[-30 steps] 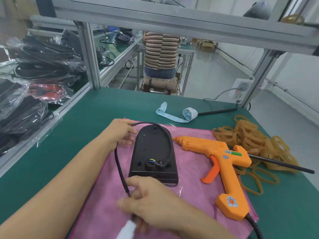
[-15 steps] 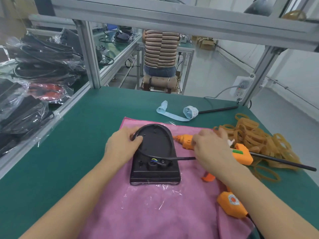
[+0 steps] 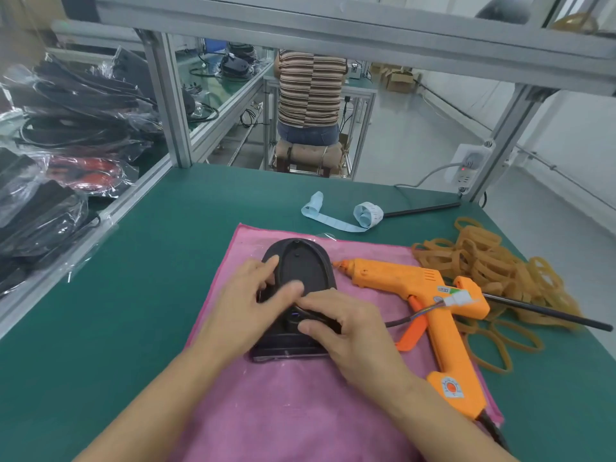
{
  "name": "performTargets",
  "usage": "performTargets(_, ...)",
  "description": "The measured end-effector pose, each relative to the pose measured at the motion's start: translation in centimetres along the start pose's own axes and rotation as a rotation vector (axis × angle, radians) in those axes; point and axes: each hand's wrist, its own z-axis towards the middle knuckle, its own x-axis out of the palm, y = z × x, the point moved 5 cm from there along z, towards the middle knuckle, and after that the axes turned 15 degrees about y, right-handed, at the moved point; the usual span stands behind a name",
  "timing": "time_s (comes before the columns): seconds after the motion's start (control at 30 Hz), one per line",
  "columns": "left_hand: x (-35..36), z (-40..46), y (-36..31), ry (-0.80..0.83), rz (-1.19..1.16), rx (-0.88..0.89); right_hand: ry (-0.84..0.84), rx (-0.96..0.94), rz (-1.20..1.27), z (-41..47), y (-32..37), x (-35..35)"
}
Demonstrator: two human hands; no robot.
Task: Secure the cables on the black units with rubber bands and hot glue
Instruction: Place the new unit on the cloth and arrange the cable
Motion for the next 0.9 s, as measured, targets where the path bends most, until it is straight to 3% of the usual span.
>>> performTargets(0.13, 0.3, -2.2, 0.3, 0.182, 0.167, 0.149, -0.033, -0.028, -0.011, 0.0, -0.1, -0.4)
performTargets(0.27, -0.3, -2.9, 0.4, 0.123, 0.272, 0.297, -0.024, -0.069, -0.074, 0.1, 0.3, -0.6)
performTargets(0.43, -0.7, -2.9, 0.2, 0.121, 0.277, 0.322, -0.081, -0.178, -0.469, 0.7, 1.9, -0.3)
performTargets(0.67, -0.5, -3.4, -0.3, 0.037, 0.356, 0.418, -0.129, -0.212, -0.448, -0.1, 2.2, 1.2)
performTargets(0.9, -0.1, -3.9, -0.2, 0.013, 0.51, 0.478, -0.1, -0.218, -0.623, -2.9, 0.8, 0.7)
